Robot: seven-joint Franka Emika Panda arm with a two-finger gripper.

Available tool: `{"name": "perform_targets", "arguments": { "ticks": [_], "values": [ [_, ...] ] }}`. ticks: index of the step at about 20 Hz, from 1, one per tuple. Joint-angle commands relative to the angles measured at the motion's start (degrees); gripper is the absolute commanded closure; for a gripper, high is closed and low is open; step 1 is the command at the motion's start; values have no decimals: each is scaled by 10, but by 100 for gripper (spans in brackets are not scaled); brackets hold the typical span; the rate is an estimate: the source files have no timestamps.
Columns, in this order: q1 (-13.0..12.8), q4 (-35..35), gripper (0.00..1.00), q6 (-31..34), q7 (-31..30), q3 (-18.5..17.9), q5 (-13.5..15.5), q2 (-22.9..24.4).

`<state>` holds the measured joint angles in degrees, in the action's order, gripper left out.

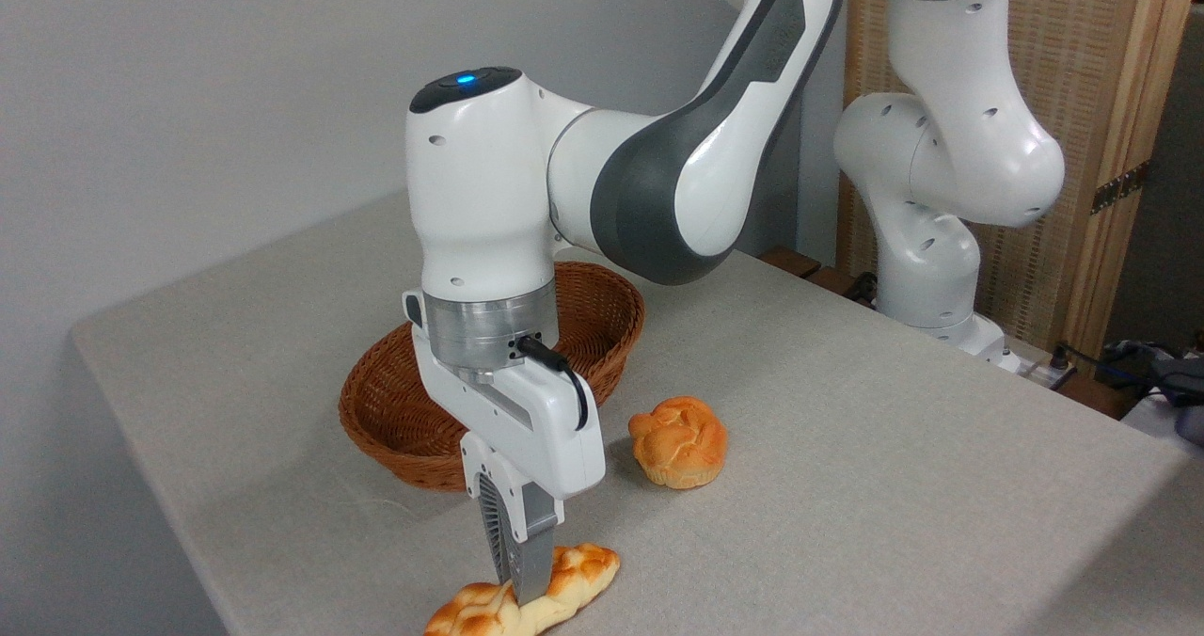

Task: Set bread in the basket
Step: 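Lift the braided loaf and carry it over the wicker basket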

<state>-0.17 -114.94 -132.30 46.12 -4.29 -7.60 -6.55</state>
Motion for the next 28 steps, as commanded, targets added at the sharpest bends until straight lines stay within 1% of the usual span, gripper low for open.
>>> {"name": "perform_targets", "arguments": {
  "ticks": [1,5,11,13,15,17,18,19,20,21,22,24,27,28],
  "values": [
    [0,-14,100,3,11,0,21,24],
    [0,-13,100,4,10,1,25,28],
    [-1,-4,100,38,10,1,55,46],
    [-5,9,100,71,9,7,77,59],
    [-4,21,100,99,8,16,116,69],
    [-5,26,100,113,7,18,134,80],
    [-5,27,100,124,5,27,147,88],
    [-5,28,100,130,3,33,154,91],
    [-5,28,100,141,2,41,173,94],
    [-5,28,100,144,1,45,182,95],
    [-5,28,100,147,-2,56,202,99],
    [-5,28,100,150,-9,72,221,101],
    [-5,28,100,164,-23,94,226,101],
    [-5,28,100,165,-25,107,226,101]
  ]
}}
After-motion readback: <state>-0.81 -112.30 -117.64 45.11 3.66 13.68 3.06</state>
